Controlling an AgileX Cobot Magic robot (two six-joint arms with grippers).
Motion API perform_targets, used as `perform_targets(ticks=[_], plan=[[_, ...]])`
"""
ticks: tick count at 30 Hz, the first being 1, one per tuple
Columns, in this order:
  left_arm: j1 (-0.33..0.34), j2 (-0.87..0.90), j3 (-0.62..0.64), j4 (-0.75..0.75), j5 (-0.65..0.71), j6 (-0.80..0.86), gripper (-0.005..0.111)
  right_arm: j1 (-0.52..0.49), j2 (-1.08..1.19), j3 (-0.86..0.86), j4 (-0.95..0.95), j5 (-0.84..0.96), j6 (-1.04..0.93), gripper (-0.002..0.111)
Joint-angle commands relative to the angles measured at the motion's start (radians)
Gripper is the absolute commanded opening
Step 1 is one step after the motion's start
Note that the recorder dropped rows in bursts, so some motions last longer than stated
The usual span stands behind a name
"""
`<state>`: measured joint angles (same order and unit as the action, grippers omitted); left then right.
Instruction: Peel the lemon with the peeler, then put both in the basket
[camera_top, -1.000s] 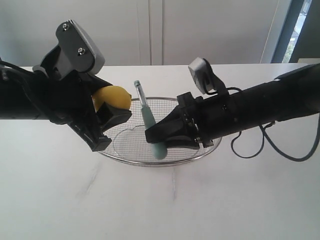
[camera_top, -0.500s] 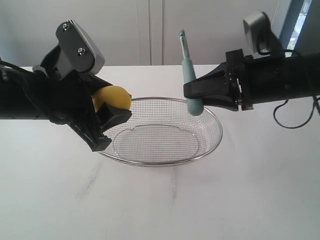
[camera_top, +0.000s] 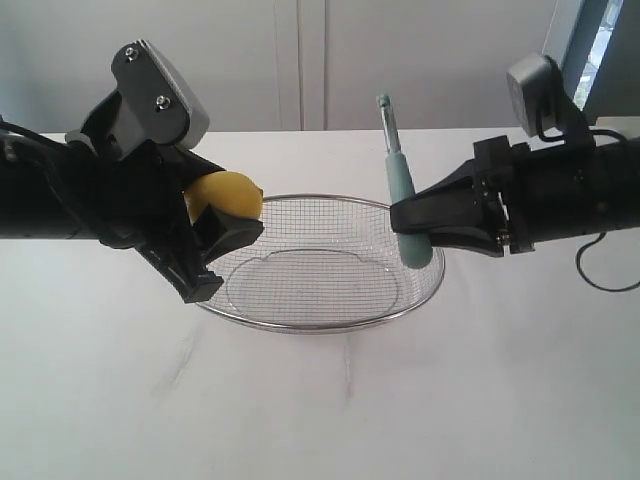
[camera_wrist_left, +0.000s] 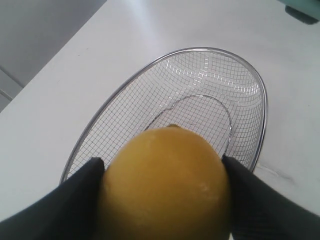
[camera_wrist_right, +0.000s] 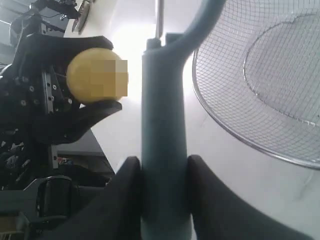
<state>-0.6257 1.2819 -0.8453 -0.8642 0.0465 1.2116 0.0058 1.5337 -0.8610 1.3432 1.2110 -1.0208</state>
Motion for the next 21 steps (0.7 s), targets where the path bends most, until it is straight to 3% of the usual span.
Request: perform_targets(ticks=[1, 11, 21], plan=[[-0.004, -0.014, -0.006, -0.014, 0.007, -0.004, 0.0, 0.022, -0.006, 0.034, 0.006, 0.01, -0.005, 0.0], [-0.004, -0.014, -0.006, -0.016, 0.009, -0.004, 0.0, 0.197, 0.005, 0.036, 0.017, -0.137, -0.003, 0.0], [-0.004, -0.014, -0.006, -0.016, 0.03, -0.004, 0.0, 0.303, 0.151, 0.036, 0.148, -0.136, -0.056, 0.0]])
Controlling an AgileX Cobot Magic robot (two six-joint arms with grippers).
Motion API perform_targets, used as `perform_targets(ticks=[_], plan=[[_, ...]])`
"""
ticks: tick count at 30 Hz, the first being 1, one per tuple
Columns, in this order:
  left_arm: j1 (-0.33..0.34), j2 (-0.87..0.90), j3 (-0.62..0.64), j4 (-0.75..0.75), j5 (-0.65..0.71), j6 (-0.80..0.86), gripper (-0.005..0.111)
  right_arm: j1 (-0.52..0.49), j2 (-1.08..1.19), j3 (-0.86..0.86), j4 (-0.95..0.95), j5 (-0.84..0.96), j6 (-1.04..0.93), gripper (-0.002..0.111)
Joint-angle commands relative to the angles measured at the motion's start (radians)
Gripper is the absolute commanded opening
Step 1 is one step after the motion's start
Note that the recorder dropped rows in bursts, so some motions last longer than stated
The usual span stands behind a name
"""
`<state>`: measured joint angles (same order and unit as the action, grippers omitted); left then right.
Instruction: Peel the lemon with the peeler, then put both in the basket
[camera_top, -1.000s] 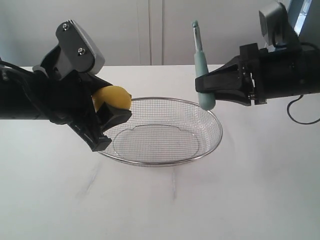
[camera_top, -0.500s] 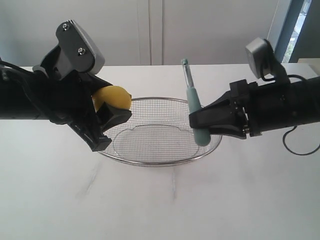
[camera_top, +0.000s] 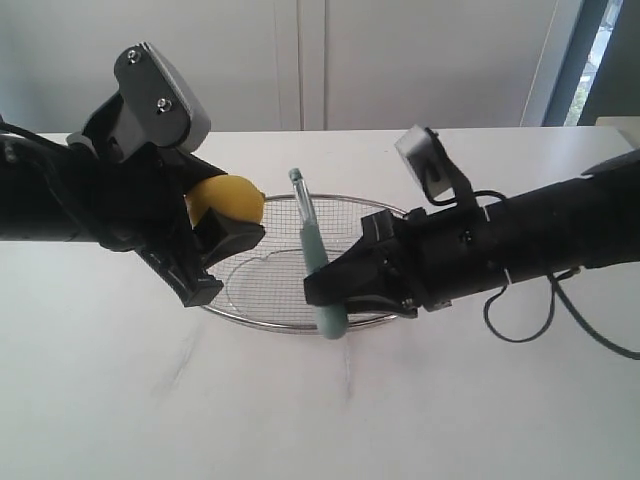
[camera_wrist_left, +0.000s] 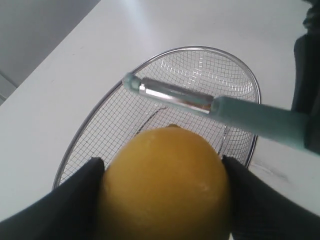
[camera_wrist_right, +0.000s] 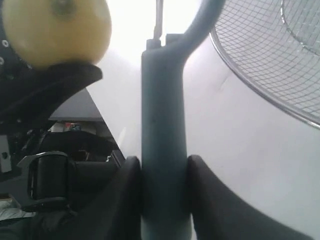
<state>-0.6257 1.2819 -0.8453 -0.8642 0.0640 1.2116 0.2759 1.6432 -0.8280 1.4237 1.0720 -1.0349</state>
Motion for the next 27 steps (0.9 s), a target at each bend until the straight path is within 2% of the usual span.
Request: perform_targets(ticks=[1, 13, 27], plan=[[-0.004, -0.014, -0.006, -0.016, 0.012, -0.004, 0.0, 0.044, 0.054, 0.001, 0.073, 0.003, -0.042, 0.0], [-0.004, -0.014, -0.006, -0.016, 0.012, -0.004, 0.0, 0.161, 0.128, -0.013, 0.222, 0.051, -0.146, 0.0], [-0.004, -0.015, -0.006, -0.016, 0.012, -0.004, 0.0, 0.171, 0.128, -0.043, 0.224, 0.09, -0.146, 0.0]])
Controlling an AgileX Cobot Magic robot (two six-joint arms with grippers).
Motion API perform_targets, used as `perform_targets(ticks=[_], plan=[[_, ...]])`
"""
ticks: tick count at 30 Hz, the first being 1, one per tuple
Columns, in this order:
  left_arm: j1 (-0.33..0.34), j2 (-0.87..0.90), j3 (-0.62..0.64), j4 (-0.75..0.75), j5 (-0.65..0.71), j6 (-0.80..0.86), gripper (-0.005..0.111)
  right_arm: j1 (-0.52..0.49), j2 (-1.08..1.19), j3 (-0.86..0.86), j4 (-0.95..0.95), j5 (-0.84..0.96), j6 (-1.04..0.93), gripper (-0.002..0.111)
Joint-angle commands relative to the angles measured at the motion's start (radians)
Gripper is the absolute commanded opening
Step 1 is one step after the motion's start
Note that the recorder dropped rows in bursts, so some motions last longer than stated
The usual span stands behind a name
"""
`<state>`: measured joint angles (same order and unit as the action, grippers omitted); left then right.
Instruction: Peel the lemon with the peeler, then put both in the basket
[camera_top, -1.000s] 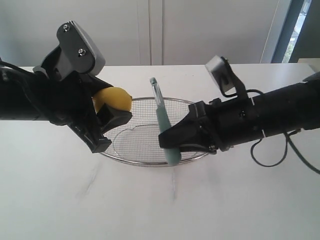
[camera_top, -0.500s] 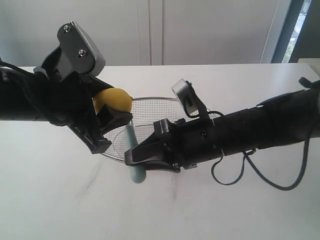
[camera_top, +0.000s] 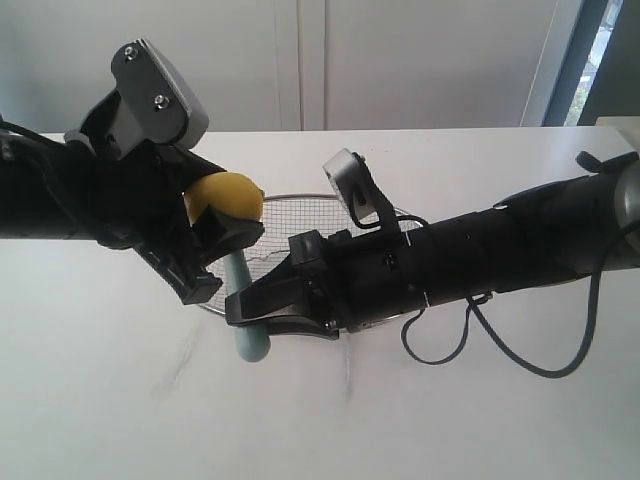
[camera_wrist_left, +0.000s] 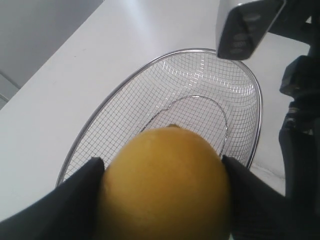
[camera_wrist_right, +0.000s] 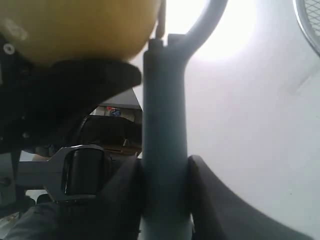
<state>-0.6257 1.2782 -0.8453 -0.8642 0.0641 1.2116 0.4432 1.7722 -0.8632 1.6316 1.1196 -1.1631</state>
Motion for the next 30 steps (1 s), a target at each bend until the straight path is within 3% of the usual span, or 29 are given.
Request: perform_targets(ticks=[1, 30], plan=[[-0.004, -0.014, -0.006, -0.016, 0.012, -0.004, 0.0, 0.004, -0.001, -0.007, 0.014, 0.042, -0.018, 0.0], [-0.004, -0.081, -0.006, -0.016, 0.012, -0.002, 0.0, -0.097, -0.001, -0.007, 0.014, 0.101, -0.04, 0.0]])
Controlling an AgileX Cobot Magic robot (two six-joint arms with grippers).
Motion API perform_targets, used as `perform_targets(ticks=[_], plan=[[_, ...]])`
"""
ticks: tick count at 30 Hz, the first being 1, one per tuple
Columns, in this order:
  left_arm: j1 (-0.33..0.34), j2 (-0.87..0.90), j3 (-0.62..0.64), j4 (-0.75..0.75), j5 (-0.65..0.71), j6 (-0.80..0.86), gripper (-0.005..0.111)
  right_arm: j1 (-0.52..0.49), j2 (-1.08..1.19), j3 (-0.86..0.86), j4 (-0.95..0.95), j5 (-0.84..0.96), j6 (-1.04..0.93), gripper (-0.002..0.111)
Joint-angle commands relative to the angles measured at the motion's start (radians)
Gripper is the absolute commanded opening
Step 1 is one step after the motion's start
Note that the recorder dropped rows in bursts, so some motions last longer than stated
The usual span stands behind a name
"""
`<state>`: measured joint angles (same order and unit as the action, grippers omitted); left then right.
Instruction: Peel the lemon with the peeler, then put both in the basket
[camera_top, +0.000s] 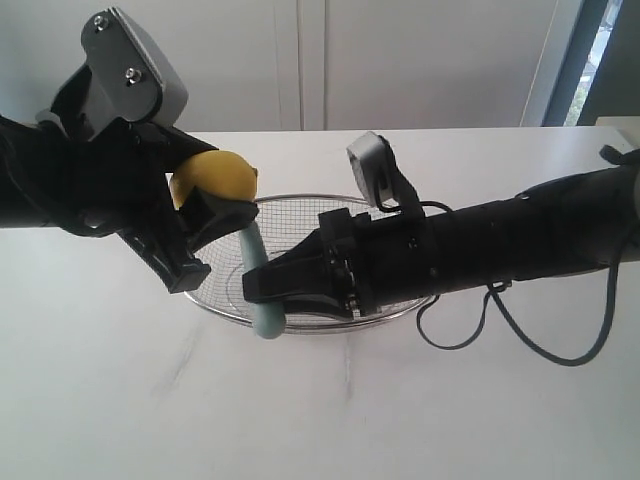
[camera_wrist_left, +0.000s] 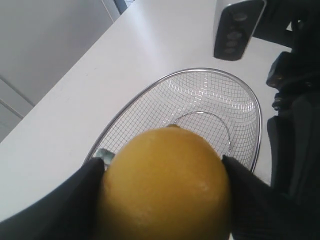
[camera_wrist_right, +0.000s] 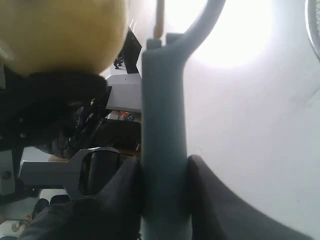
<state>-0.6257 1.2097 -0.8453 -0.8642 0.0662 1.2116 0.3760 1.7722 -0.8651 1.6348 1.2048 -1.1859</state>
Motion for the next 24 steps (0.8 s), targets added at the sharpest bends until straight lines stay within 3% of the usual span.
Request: perform_targets(ticks=[1, 10, 24], plan=[[-0.004, -0.012, -0.006, -0.016, 0.01, -0.002, 0.0, -0.038, -0.003, -0.005, 0.007, 0.016, -0.018, 0.0], [-0.004, -0.012, -0.006, -0.01, 0.01, -0.002, 0.0, -0.053, -0.062, -0.005, -0.032, 0.016, -0.018, 0.0], [-0.004, -0.012, -0.006, -0.011, 0.01, -0.001, 0.0, -0.162, -0.166, -0.004, -0.084, 0.016, 0.022, 0.0]])
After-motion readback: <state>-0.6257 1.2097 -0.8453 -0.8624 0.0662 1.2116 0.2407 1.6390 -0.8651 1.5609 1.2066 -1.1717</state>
